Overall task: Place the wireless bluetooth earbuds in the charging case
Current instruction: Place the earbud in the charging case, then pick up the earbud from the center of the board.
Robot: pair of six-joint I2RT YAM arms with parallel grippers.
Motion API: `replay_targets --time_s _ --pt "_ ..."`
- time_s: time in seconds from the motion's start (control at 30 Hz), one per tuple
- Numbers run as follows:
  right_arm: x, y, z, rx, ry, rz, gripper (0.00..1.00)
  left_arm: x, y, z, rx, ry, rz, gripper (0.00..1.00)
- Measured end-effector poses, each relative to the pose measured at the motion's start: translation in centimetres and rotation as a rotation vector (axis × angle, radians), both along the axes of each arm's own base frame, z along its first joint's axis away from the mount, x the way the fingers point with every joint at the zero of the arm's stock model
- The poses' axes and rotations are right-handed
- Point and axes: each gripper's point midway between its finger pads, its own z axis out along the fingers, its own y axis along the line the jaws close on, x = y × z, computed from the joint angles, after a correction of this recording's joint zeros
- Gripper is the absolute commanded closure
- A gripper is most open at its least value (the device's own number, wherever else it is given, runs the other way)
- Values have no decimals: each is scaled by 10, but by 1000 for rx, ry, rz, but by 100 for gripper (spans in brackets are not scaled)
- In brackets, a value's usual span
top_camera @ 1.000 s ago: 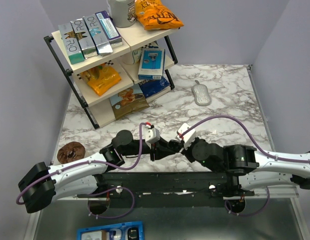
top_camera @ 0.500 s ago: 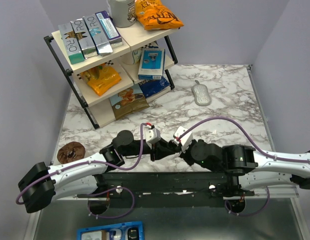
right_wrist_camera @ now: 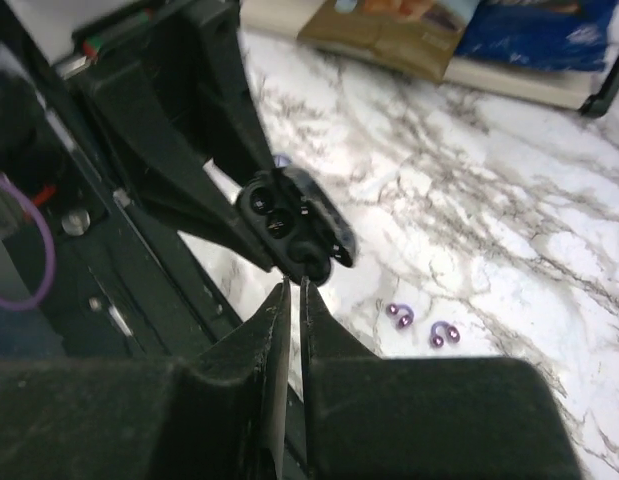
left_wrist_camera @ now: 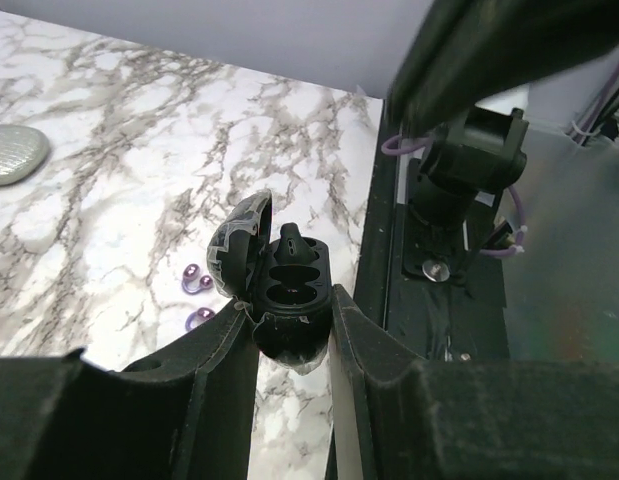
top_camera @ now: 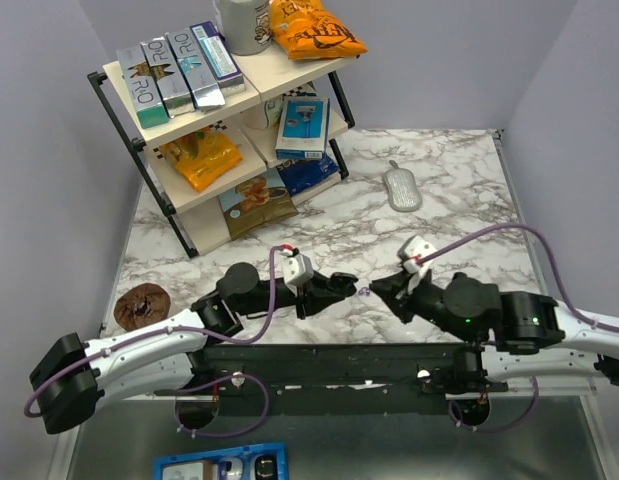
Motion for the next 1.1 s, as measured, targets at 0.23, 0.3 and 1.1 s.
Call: replay_targets --time_s 0.23,0.3,1.1 --pt "36 -32 -1 154 57 -228 78 0 24 14 -40 -35 79 100" --pt "47 -30 -27 121 116 -267 77 0 30 18 -45 -45 96 100" --pt "32 102 -213 -73 612 -30 76 -3 74 23 -5 -70 219 100"
